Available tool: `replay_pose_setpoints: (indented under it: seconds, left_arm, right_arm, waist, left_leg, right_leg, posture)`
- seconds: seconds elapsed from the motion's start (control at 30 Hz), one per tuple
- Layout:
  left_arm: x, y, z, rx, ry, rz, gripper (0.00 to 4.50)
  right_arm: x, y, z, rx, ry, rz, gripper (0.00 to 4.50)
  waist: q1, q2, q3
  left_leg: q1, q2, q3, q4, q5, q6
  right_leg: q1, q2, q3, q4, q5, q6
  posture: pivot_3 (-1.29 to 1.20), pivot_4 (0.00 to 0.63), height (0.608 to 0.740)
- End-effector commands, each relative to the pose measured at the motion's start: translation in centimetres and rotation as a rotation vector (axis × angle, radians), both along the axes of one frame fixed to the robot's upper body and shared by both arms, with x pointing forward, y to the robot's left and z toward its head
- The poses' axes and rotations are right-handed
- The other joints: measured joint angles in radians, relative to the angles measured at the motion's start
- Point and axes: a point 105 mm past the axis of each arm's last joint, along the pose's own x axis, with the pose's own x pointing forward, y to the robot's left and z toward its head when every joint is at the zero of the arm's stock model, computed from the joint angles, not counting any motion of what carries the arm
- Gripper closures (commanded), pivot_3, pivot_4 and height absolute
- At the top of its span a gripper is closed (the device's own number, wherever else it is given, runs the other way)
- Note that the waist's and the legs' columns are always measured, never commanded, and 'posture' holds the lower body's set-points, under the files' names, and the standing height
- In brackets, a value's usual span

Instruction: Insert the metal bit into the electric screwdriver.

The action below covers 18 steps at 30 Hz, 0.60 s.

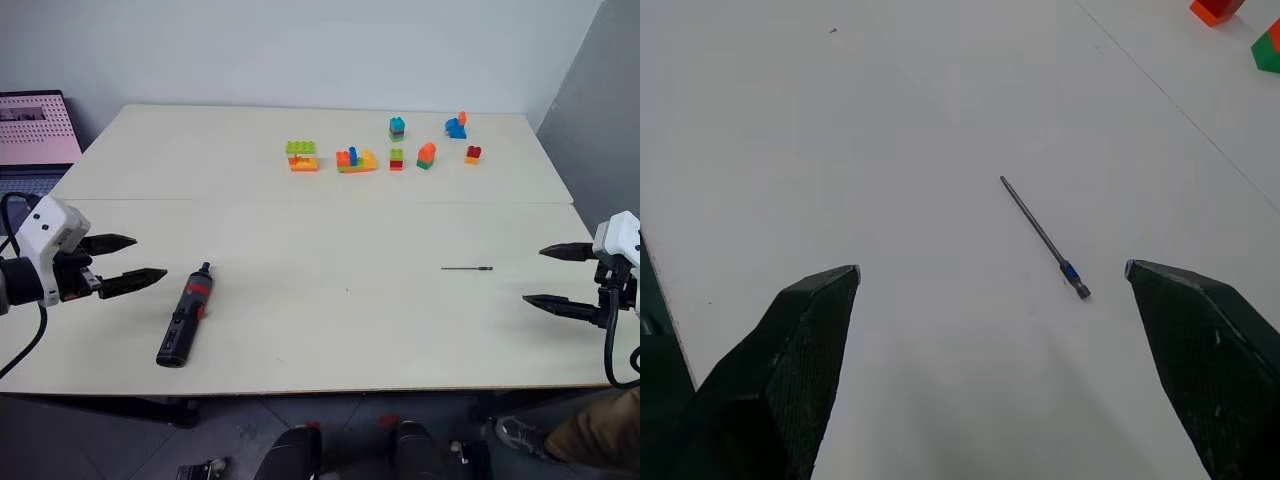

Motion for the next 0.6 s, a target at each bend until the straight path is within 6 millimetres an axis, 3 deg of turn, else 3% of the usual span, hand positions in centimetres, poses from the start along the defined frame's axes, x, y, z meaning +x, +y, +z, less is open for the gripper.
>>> replay_pose_setpoints:
  seconds: [0.03,0.37,0.5,0.6]
  left_arm:
    - [0.0,-0.5,1.5,-0.006,-0.038,-0.036,0.16]
    - [0.4,-0.9,2.1,-0.019,-0.069,0.012,0.16]
    - [0.8,-1.1,3.3,-0.090,-0.132,0.123,0.16]
    - [0.7,-0.9,3.3,-0.049,-0.139,0.196,0.16]
  right_arm:
    - [-0.1,-0.2,1.3,-0.018,-0.051,-0.004,0.01]
    - [0.0,0.0,1.3,-0.008,-0.052,0.002,0.01]
    - [0.3,0.7,1.4,0.004,-0.056,0.031,0.01]
    - [0.4,1.6,1.5,0.023,-0.055,0.066,0.01]
  waist:
    - [0.000,0.000,0.000]
    - [0.000,0.000,0.000]
    - [0.000,0.000,0.000]
    - [0.000,0.000,0.000]
  left_leg:
    - [0.000,0.000,0.000,0.000,0.000,0.000]
    - [0.000,0.000,0.000,0.000,0.000,0.000]
    - [0.000,0.000,0.000,0.000,0.000,0.000]
    - [0.000,0.000,0.000,0.000,0.000,0.000]
  right_leg:
    - [0.000,0.000,0.000,0.000,0.000,0.000]
    - [0.000,0.000,0.000,0.000,0.000,0.000]
    - [0.000,0.000,0.001,0.000,0.000,0.001]
    - [0.000,0.000,0.001,0.001,0.001,0.001]
  posture:
    - [0.00,0.150,0.740]
    - [0.00,0.150,0.740]
    - [0.00,0.150,0.740]
    - [0.00,0.150,0.740]
